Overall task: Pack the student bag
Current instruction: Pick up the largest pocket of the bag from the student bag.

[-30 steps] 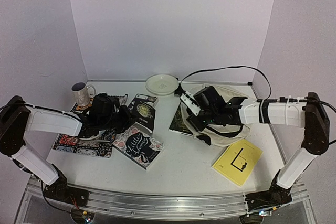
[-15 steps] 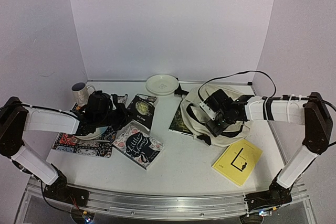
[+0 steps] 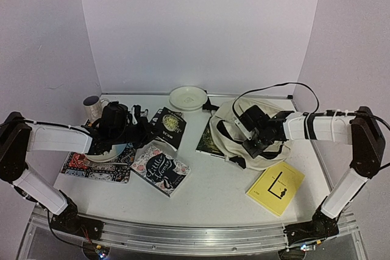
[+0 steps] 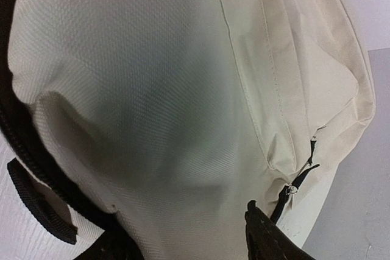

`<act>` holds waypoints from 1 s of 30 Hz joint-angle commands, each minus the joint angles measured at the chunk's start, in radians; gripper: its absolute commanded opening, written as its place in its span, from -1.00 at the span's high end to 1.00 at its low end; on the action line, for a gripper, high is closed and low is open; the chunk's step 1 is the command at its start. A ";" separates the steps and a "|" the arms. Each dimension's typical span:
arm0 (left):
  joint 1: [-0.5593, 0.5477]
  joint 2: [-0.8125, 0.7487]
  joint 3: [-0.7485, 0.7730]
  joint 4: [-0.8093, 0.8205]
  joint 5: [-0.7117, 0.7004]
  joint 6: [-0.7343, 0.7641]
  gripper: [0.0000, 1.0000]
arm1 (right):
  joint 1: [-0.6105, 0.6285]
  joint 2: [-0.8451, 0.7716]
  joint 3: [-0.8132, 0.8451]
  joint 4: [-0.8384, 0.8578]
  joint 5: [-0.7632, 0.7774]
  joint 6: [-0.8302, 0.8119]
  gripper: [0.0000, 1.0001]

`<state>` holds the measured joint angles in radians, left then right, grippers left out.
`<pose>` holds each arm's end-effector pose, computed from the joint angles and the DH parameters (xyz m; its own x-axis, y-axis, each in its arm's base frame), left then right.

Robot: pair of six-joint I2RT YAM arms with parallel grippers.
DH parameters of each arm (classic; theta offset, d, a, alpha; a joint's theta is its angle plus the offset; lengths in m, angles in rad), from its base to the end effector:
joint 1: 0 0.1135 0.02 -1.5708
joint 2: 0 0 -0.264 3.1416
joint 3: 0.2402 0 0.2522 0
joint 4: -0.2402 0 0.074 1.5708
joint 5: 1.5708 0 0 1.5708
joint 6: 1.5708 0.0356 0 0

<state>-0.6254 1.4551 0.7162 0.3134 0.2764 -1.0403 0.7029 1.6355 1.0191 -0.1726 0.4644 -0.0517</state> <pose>0.2453 -0.1891 0.2104 -0.8289 -0.4250 -0.3637 0.0983 0.5294 -0.8426 0.2744 0.2116 0.2092 -0.5233 -0.5039 -0.6872 -0.3647 0.8613 -0.3538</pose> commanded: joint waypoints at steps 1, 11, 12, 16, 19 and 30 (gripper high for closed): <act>0.004 -0.022 0.047 0.021 0.036 0.045 1.00 | -0.001 -0.064 0.024 -0.054 0.110 0.023 -0.16; 0.004 0.018 0.079 0.021 0.073 0.067 1.00 | -0.001 -0.058 0.031 -0.005 0.121 0.076 -0.15; 0.005 0.025 0.082 0.021 0.077 0.066 1.00 | -0.002 -0.055 0.028 0.004 0.114 0.071 -0.15; 0.004 0.045 0.091 0.021 0.085 0.064 1.00 | -0.005 -0.011 0.027 0.039 0.104 0.060 -0.15; 0.004 0.048 0.095 0.021 0.092 0.064 1.00 | -0.005 0.015 0.031 0.062 0.077 0.061 -0.15; 0.003 0.039 0.094 0.022 0.140 0.071 1.00 | -0.007 0.032 0.059 0.116 0.012 0.061 0.21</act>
<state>-0.6254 1.5017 0.7658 0.3119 0.3847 -0.9917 0.7006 1.6645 1.0289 -0.0671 0.5198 -0.0016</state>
